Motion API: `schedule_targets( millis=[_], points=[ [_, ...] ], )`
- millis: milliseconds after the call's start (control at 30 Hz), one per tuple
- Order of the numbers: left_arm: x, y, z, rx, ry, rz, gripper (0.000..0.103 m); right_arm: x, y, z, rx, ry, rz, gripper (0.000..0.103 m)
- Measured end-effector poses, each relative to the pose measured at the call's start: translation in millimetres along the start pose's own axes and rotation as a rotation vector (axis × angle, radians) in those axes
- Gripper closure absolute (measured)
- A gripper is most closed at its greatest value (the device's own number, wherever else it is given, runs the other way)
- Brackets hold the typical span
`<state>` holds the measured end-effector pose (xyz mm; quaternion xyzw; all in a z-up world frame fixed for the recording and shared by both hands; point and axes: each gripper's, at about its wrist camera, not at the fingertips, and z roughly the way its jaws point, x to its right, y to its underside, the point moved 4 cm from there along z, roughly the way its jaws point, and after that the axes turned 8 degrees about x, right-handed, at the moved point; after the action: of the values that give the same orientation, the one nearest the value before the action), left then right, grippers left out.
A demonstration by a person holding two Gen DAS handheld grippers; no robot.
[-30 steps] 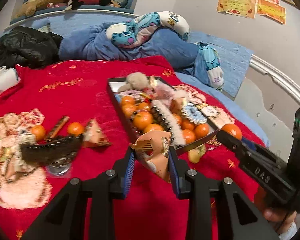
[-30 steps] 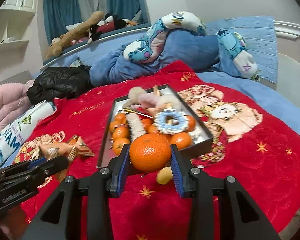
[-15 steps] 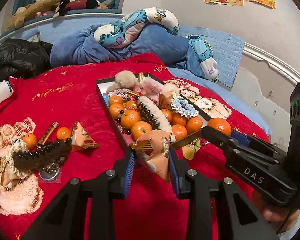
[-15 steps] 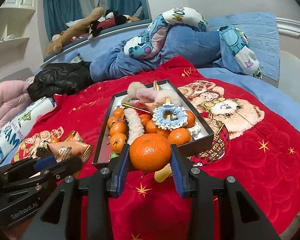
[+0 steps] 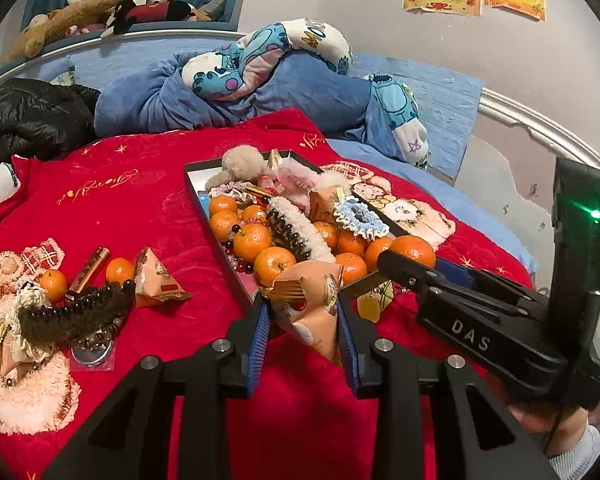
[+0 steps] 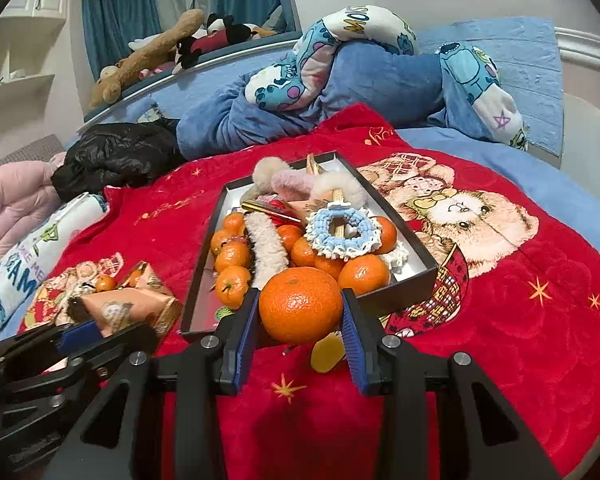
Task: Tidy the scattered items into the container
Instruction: 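Carry the orange and the pyramid in both grippers over the dark tray, then open the left gripper over the tray while the right gripper releases the orange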
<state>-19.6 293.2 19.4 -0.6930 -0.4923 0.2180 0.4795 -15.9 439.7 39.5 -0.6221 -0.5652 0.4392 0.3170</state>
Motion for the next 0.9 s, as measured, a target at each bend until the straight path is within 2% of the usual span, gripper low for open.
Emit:
schedule_targets(
  millis=[267, 467, 633, 900],
  points=[
    [-9, -22, 11, 0.007, -0.040, -0.003, 0.070, 20, -20, 18, 0.006, -0.009, 0.074, 0.066],
    [-26, -47, 43, -0.001, -0.082, -0.016, 0.070, 15, -39, 37, 0.035, -0.054, 0.076, 0.066],
    [-48, -76, 74, 0.001, -0.121, -0.016, 0.070, 6, -63, 59, 0.044, -0.087, 0.026, 0.066],
    [-74, -113, 146, -0.049, -0.144, -0.031, 0.070, -13, -115, 134, -0.070, -0.136, -0.066, 0.066]
  ],
)
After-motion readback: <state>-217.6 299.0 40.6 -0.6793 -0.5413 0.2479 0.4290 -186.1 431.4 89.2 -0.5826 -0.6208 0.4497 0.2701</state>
